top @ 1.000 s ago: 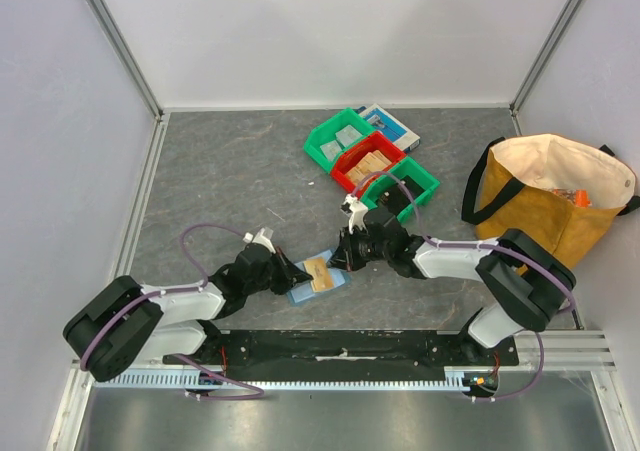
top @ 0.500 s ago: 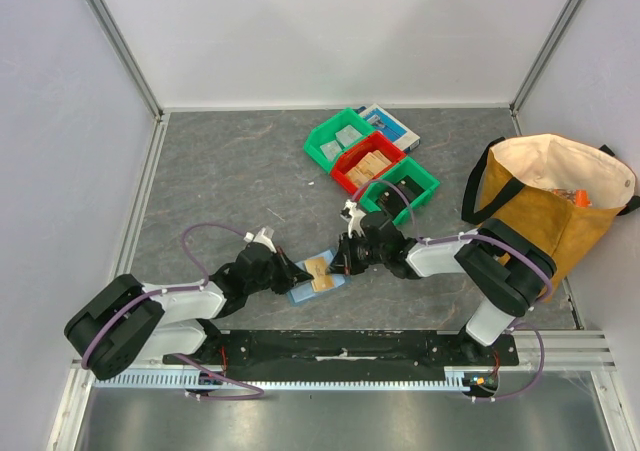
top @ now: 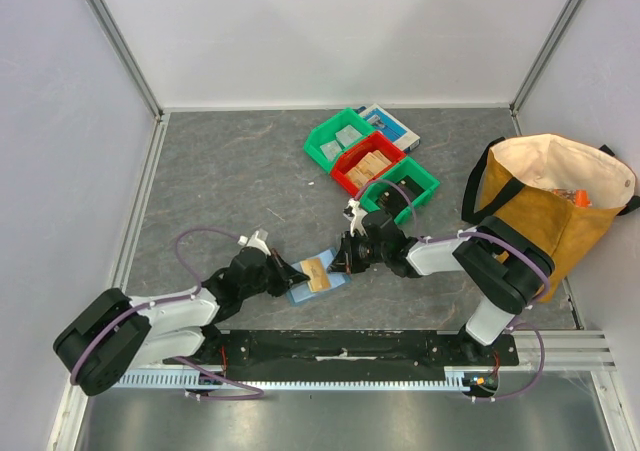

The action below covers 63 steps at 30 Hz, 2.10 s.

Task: Take the credit cards out of the card holder
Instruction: Remove the credit card from the card holder, then place the credit card in the storage box.

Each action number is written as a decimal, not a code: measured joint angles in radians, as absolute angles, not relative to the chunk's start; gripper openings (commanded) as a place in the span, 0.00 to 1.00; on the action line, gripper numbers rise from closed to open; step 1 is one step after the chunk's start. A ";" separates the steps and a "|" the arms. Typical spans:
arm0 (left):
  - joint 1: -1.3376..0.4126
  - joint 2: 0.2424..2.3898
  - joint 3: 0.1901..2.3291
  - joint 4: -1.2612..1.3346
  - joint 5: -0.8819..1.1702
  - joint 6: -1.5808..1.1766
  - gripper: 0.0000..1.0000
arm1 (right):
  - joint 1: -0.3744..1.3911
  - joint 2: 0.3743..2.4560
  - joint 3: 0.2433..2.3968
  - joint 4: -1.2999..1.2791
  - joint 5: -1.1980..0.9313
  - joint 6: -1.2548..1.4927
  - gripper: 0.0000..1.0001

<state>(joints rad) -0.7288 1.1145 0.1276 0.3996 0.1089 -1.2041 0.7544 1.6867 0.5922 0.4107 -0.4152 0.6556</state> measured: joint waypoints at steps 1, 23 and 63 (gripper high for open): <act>-0.729 1.099 0.124 0.390 0.106 -1.206 0.02 | 0.754 1.687 0.592 0.411 -0.416 0.656 0.03; -0.729 0.559 0.079 -0.096 0.031 -1.185 0.02 | 0.737 1.598 0.588 0.306 -0.360 0.579 0.13; -0.727 0.835 0.696 -0.348 0.480 -0.273 0.09 | 0.733 1.551 1.330 -0.767 -0.934 -0.558 0.00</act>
<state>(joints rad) -0.7273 0.8352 0.6964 -0.3485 0.4797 -0.2733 0.7334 1.5505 1.3300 -0.7666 -0.9344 -0.5583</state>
